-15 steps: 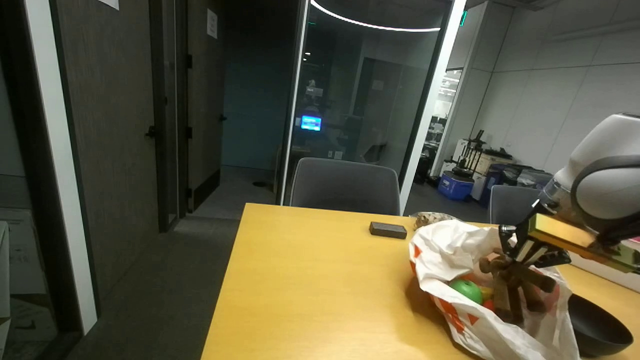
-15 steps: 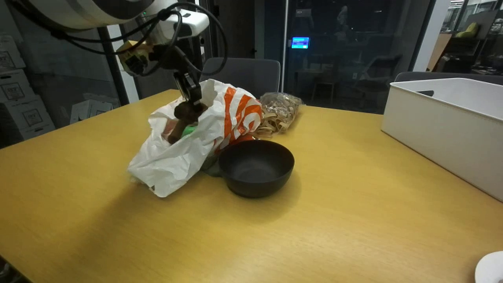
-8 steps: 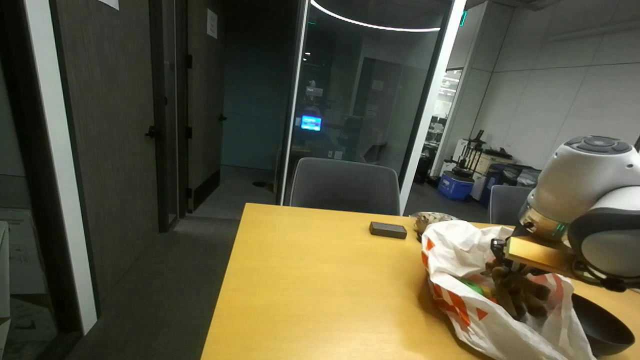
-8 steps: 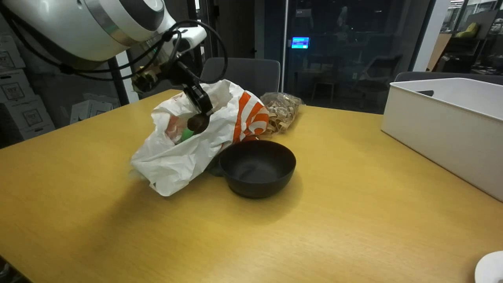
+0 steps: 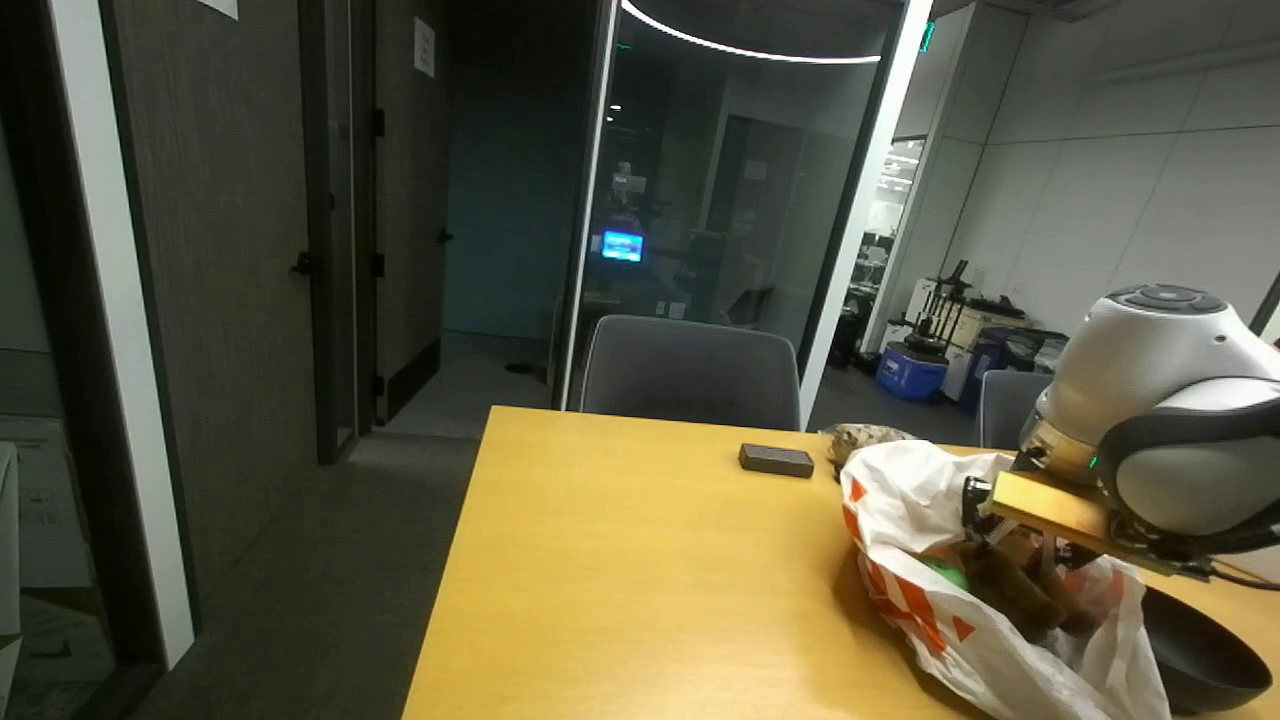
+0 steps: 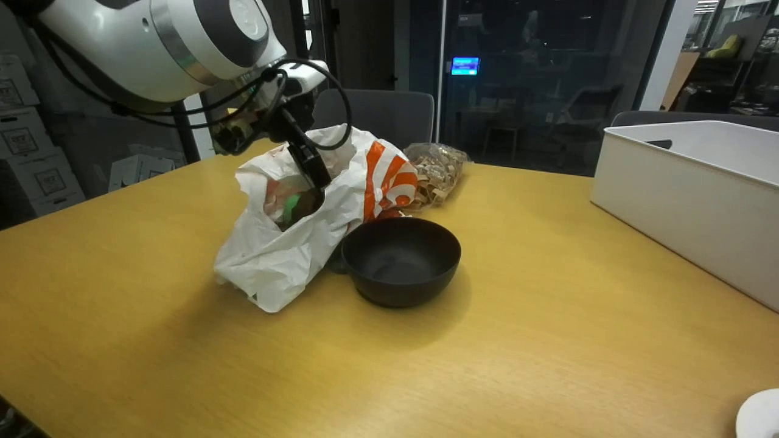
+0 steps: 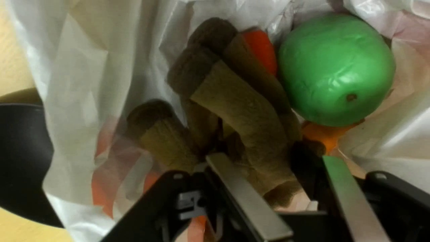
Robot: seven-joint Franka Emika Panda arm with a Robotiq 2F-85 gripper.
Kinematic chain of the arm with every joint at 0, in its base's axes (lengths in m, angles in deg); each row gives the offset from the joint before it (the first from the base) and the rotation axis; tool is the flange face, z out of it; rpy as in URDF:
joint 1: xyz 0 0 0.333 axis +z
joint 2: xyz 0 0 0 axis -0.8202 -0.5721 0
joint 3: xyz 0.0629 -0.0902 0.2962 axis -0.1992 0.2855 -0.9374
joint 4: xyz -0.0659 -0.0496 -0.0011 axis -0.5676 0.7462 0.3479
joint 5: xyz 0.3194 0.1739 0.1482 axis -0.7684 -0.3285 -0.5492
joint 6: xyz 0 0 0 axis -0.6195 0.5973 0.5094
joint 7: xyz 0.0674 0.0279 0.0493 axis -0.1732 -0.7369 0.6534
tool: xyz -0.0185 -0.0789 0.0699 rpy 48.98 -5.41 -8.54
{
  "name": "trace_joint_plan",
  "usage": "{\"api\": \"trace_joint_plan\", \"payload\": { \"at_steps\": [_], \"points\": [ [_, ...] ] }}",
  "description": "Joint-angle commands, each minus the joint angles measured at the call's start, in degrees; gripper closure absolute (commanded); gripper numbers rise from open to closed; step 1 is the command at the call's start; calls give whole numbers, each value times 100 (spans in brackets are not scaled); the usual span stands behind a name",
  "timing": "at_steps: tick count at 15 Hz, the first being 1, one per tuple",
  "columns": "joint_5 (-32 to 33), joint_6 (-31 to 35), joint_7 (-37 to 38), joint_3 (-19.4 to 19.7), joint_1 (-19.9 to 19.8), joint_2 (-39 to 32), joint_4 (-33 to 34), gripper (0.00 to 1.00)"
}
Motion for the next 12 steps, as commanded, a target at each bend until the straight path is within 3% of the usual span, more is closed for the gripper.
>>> {"api": "trace_joint_plan", "payload": {
  "at_steps": [1,3,4,5,6,12],
  "points": [
    [-684,-381,-695,212,63,590,-83,14],
    [-1225,-660,-1339,277,51,835,-109,2],
    [-1517,-756,-1697,320,51,944,-124,0],
    [-1974,-814,-2263,341,116,1035,-178,0],
    [-2327,-827,-2692,562,454,1109,-250,0],
    [-3660,-1356,-5365,1004,800,1386,-623,0]
  ]
}}
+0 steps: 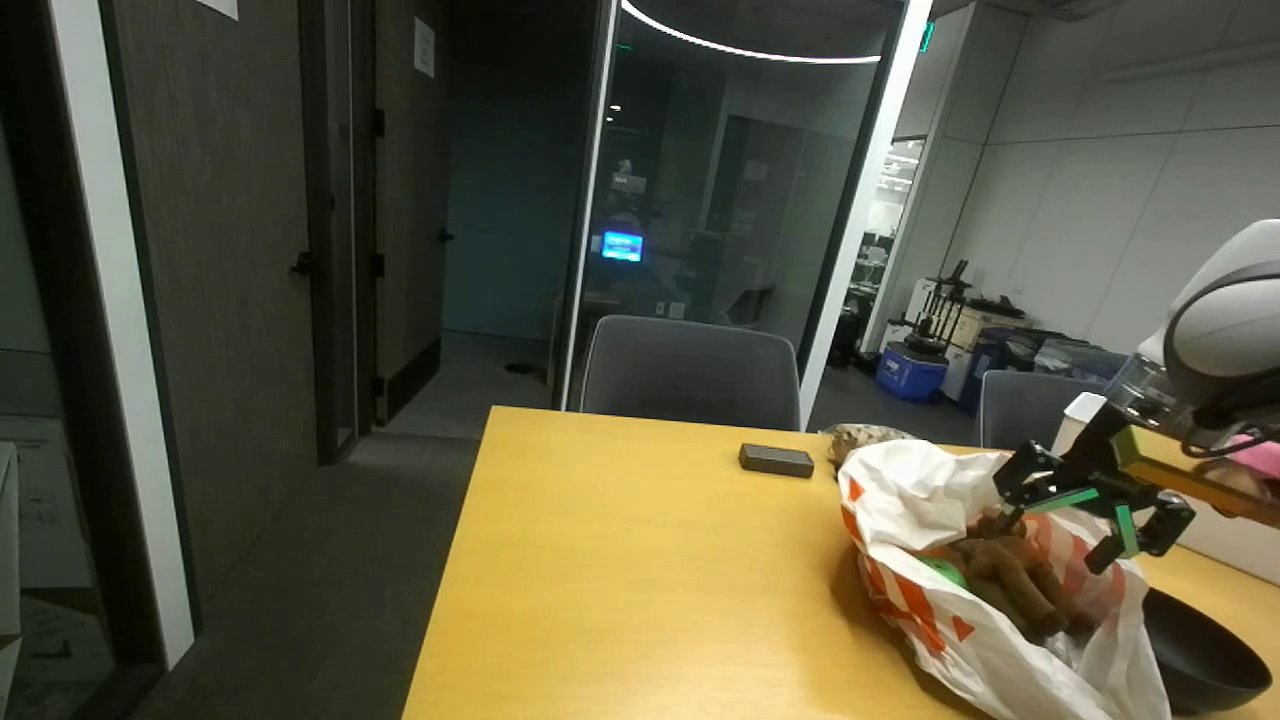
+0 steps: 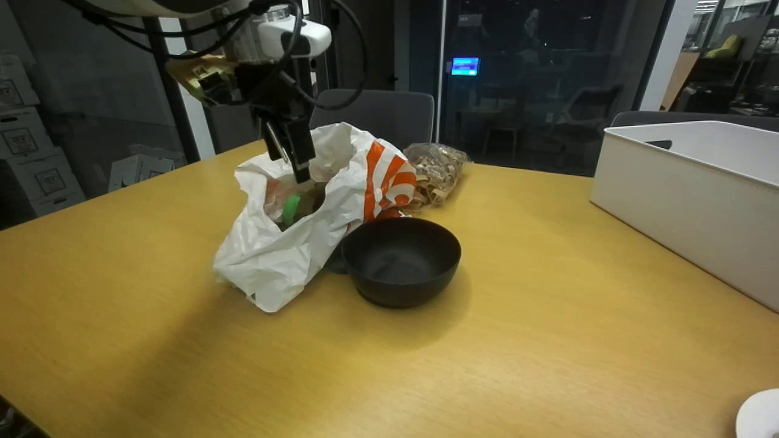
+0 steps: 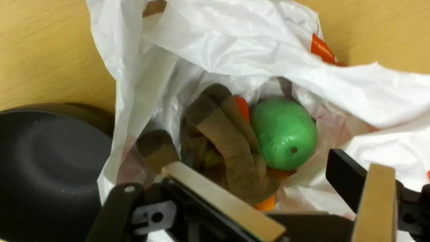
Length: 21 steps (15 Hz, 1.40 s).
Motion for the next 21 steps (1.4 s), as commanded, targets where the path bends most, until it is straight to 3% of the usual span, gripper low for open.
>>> {"api": "trace_joint_plan", "payload": {
  "at_steps": [1,5,10,14,17,18,19,21],
  "points": [
    [-539,-318,-1389,47,-58,112,-295,0],
    [-580,-53,-2020,-120,-24,-111,-595,0],
    [-1238,506,-2533,-376,192,-194,-831,0],
    [-190,1523,-1677,-715,27,-586,-957,0],
    [548,1876,-1099,-745,-57,-805,-959,0],
    [846,1974,-867,-729,-96,-858,-946,25],
    [1076,2040,-691,-712,-114,-889,-940,26],
    [1346,2071,-412,-680,-147,-874,-928,42]
  ]
}}
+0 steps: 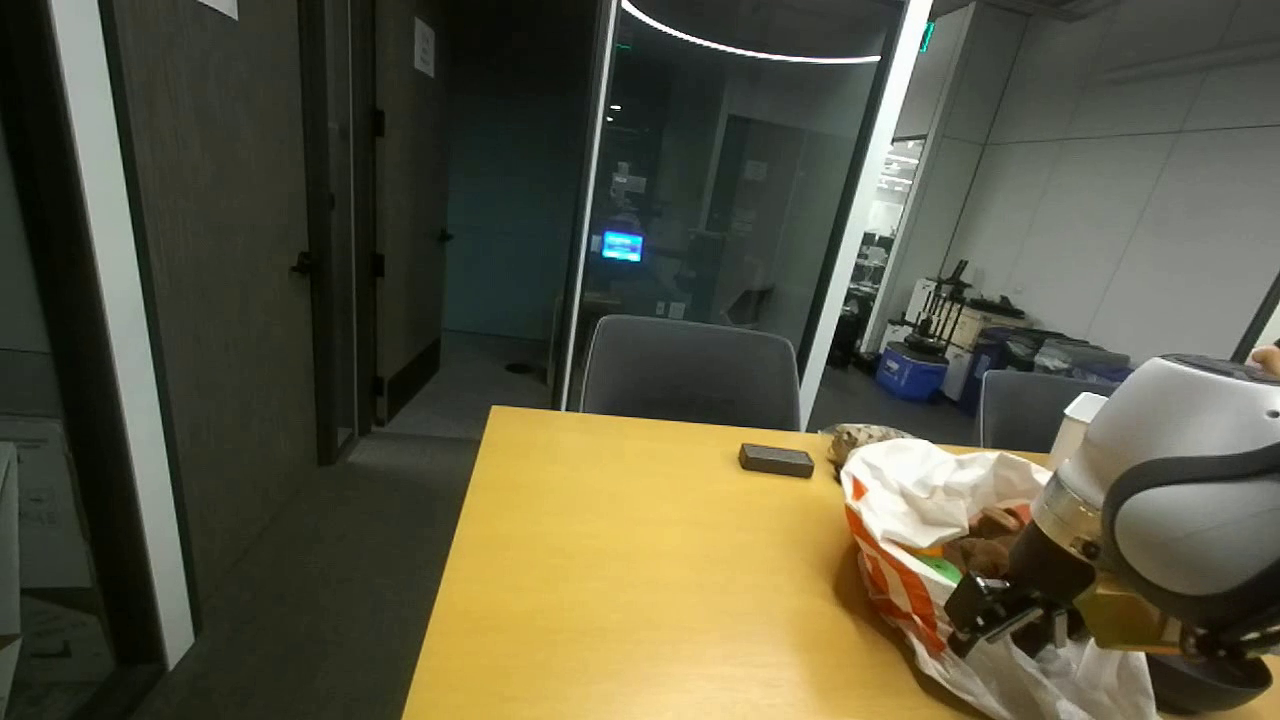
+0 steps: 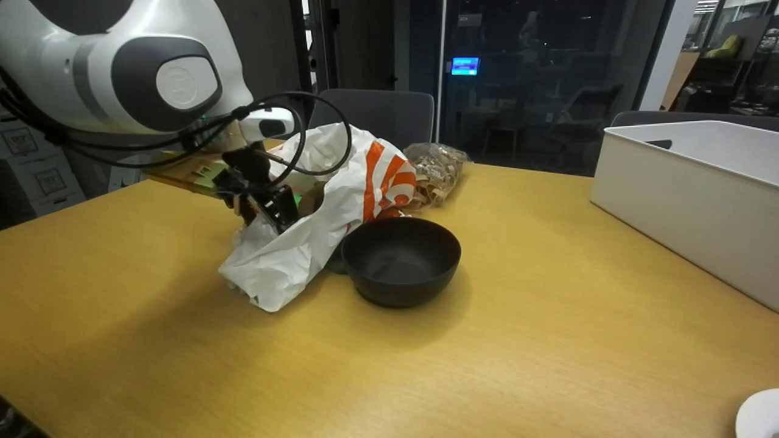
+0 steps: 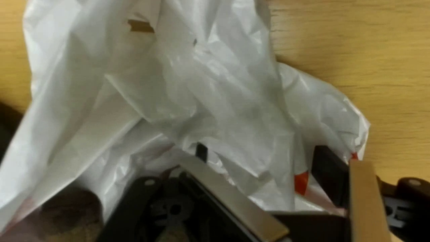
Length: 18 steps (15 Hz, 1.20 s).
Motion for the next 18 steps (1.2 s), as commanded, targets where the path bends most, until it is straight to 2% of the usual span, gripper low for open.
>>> {"api": "trace_joint_plan", "payload": {
  "at_steps": [1,7,9,12,15,18],
  "points": [
    [428,186,490,-34,-121,20,25,49],
    [152,-35,392,-30,-115,100,40,95],
    [21,-194,296,-26,-105,119,58,99],
    [-378,-613,-72,9,-93,340,48,98],
    [-897,-1223,-707,127,-110,863,39,97],
    [-1016,-1820,-1055,284,-159,1476,80,98]
  ]
}}
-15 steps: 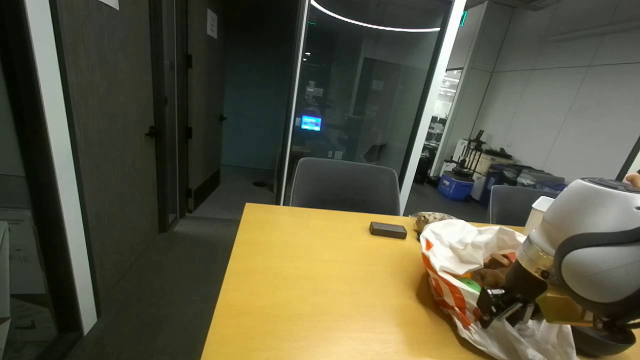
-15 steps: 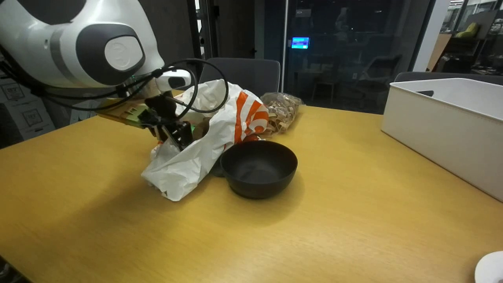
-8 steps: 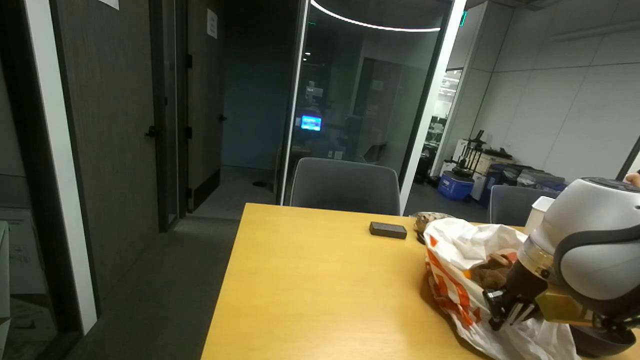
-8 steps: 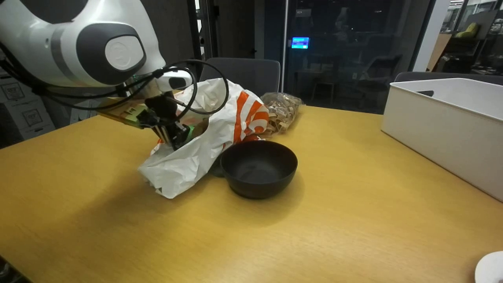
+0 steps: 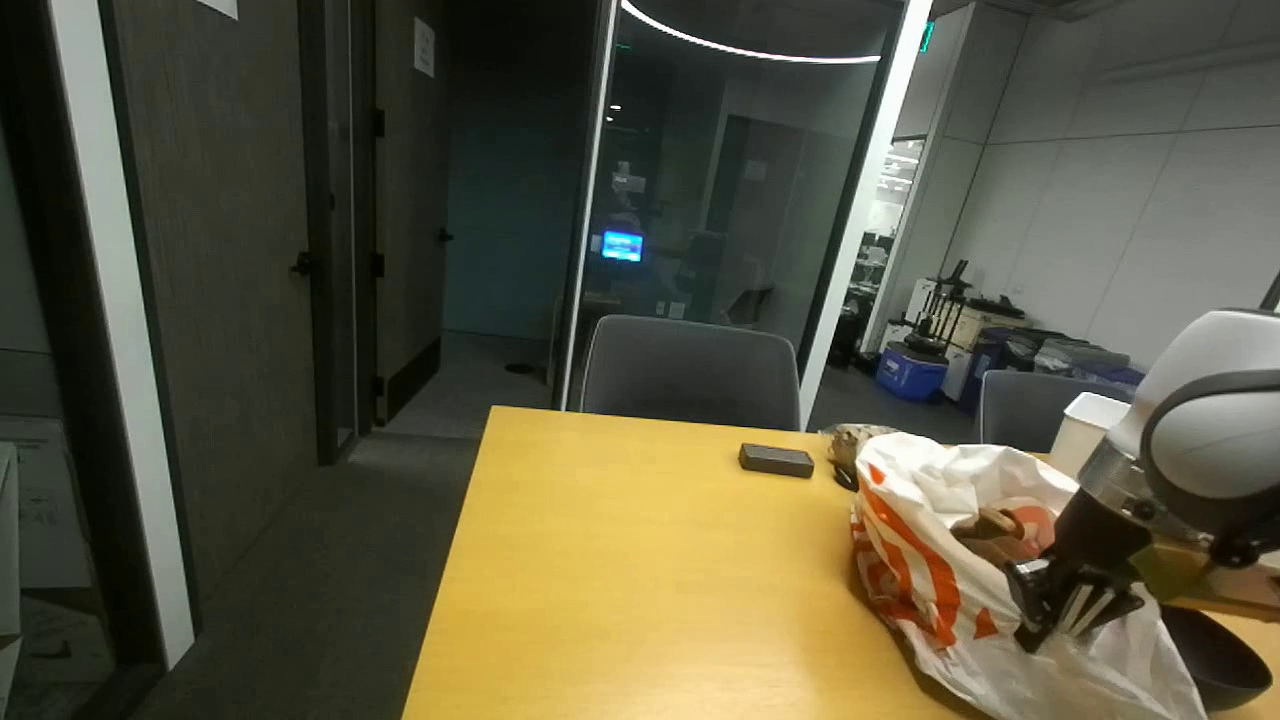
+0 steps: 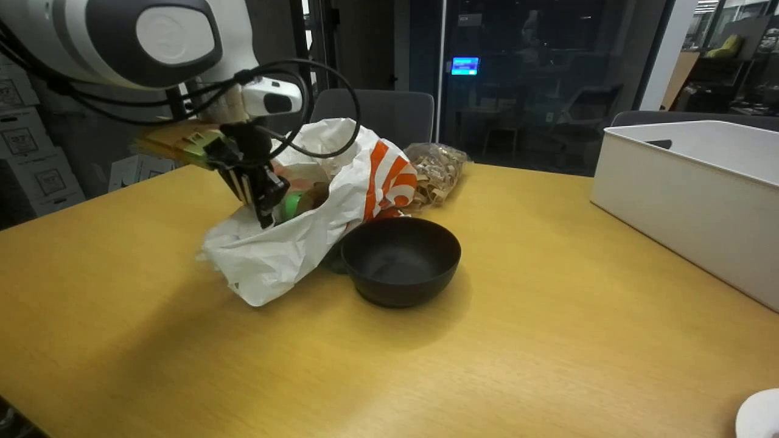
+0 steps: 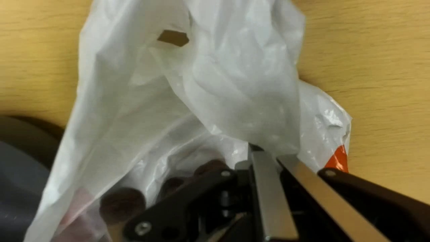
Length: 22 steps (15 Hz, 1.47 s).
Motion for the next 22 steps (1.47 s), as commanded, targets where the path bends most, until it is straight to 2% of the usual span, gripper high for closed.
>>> {"api": "trace_joint_plan", "payload": {
  "at_steps": [1,7,10,13,17,19,22],
  "points": [
    [-164,-765,-493,180,-91,948,3,98],
    [-193,-1481,-1005,658,-224,2417,72,98],
    [-266,-1647,-1276,849,-150,2779,158,98],
    [-753,-2067,-1913,1089,310,2748,234,98],
    [-1423,-2768,-2536,1186,736,2445,359,98],
    [-1494,-3060,-2554,1064,742,2173,417,98],
    [-1384,-3098,-2310,821,624,1724,471,98]
  ]
}}
